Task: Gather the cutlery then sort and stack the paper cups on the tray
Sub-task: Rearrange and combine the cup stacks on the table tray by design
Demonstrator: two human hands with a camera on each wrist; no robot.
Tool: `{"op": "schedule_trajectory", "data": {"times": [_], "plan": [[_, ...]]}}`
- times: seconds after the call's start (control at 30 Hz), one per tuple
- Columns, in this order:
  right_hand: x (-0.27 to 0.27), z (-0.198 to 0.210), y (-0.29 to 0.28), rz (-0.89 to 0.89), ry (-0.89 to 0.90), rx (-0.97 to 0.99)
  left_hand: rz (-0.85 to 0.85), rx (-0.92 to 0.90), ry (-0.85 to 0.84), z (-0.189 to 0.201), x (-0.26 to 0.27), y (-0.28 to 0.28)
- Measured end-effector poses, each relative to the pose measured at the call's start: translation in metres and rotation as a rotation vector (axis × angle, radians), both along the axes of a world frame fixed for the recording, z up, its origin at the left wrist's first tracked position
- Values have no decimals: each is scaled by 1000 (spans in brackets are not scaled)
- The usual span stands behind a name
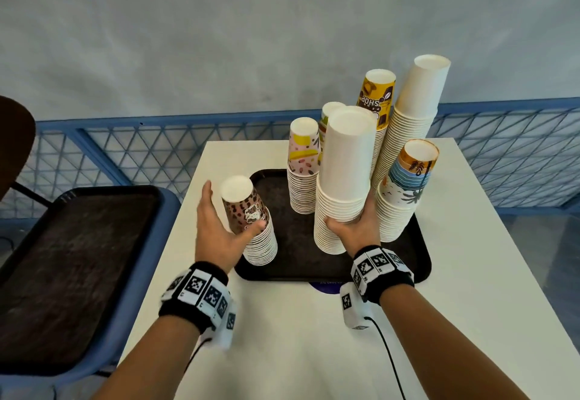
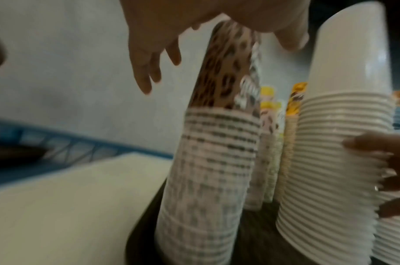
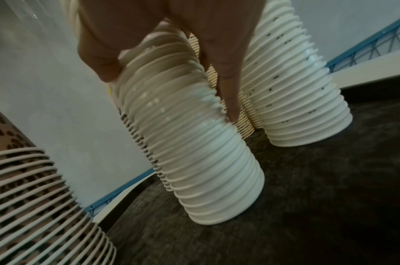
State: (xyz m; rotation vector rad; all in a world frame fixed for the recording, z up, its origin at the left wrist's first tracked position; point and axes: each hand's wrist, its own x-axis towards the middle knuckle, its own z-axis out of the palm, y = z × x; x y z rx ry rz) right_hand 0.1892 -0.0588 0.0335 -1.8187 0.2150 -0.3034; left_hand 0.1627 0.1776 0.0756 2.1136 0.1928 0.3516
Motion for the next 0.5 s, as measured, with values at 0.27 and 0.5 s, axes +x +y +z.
{"op": "schedule_trajectory", "data": {"times": [0.27,0.5], "plan": [[4,-11,2,-27,-23,80,3,-196,208,-59,36,-13],[16,-16,3,-52,-30,82,-9,-203,153,-57,117,-19]]}}
